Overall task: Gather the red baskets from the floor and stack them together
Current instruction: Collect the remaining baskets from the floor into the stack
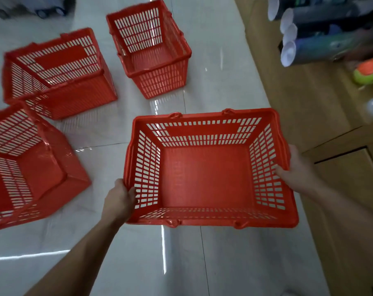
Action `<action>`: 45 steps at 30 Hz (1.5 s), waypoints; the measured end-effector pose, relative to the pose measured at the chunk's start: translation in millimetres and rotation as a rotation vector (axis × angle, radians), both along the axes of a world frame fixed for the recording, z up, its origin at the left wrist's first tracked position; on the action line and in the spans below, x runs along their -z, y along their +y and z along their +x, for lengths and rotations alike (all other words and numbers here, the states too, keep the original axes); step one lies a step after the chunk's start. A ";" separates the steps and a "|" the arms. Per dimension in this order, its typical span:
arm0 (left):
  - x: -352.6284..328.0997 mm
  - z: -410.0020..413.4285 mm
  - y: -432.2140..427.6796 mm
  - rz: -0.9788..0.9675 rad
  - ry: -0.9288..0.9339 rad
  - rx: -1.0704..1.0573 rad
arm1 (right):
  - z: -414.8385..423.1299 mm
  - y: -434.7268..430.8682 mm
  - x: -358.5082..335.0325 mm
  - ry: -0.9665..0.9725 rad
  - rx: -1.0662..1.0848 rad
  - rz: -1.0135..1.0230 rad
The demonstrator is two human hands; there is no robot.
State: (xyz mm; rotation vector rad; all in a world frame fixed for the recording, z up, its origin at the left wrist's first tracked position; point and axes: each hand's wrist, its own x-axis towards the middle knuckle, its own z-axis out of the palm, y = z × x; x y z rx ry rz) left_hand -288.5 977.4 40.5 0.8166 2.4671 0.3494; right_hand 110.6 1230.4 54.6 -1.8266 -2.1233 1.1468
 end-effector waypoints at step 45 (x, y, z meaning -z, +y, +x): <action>-278.8 -67.1 -1018.4 0.280 0.256 -1.266 | -614.0 -837.0 -310.9 0.230 -1.094 0.330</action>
